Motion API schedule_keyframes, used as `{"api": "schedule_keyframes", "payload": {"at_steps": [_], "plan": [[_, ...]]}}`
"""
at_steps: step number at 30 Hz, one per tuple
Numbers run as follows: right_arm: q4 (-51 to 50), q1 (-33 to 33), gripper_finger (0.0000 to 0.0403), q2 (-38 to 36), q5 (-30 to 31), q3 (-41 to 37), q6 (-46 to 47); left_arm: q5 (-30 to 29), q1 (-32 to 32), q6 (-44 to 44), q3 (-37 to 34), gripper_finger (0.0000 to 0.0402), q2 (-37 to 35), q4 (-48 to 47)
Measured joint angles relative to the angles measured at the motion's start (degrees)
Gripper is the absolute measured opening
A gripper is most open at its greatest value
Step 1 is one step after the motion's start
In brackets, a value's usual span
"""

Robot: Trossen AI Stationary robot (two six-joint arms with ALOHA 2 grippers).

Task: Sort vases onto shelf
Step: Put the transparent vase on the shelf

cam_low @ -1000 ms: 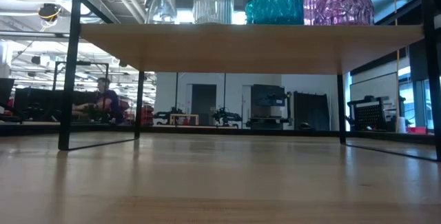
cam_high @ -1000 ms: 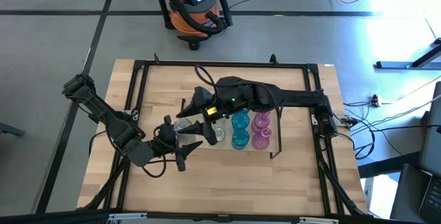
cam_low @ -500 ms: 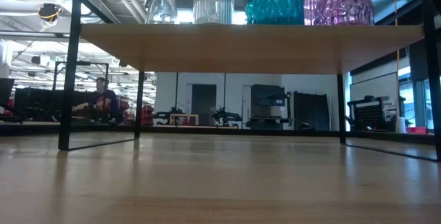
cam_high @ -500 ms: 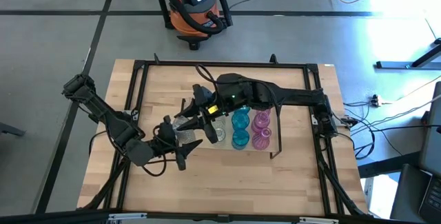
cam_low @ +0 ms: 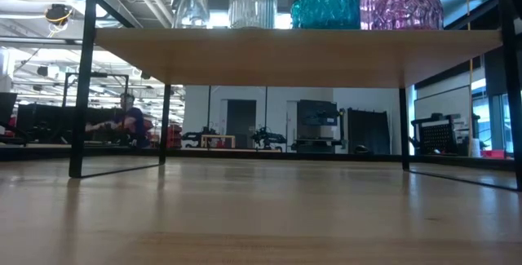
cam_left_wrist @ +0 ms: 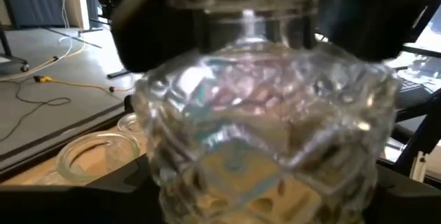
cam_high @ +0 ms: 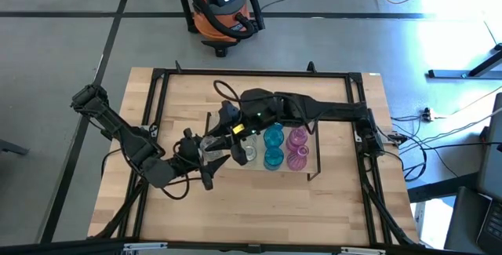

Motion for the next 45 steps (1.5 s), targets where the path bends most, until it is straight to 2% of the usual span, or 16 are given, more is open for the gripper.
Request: {"api": "schedule_keyframes", "payload": {"at_steps": [6, 14, 21, 24, 32, 40, 45], "plan": [[-1.86, 0.11, 0.0089, -0.09, 3.7, 0.0, -1.07, -1.04, -1.72, -0.45, 0.0, 0.027, -3.46, -0.11], [-1.11, 0.94, 0.0089, -0.13, 8.5, 0.17, -1.57, -6.64, -8.93, 1.88, -0.07, 0.027, -9.66, -1.93], [-9.54, 1.73, 0.0089, -0.33, 16.52, -0.15, -3.15, -9.3, -11.71, 1.77, 0.08, 0.027, -11.77, -1.77], [-5.73, 1.59, 0.0089, -0.35, 16.45, -1.08, -2.92, -9.38, -11.79, 1.86, 0.0, 0.027, -11.62, -1.84], [-6.29, 2.42, 0.0089, -0.13, 19.47, -1.21, -1.08, -9.89, -11.78, 2.71, 0.0, 0.027, -11.67, -1.94], [1.02, 4.7, 0.0089, -0.33, 22.94, -8.63, 3.38, -10.1, -11.74, 2.86, 0.0, 0.027, -11.63, -1.97], [2.33, 5.88, 0.0089, -0.46, 25.61, -9.46, 3.58, -10.11, -11.74, 2.84, 0.0, 0.027, -11.63, -1.95]]}}
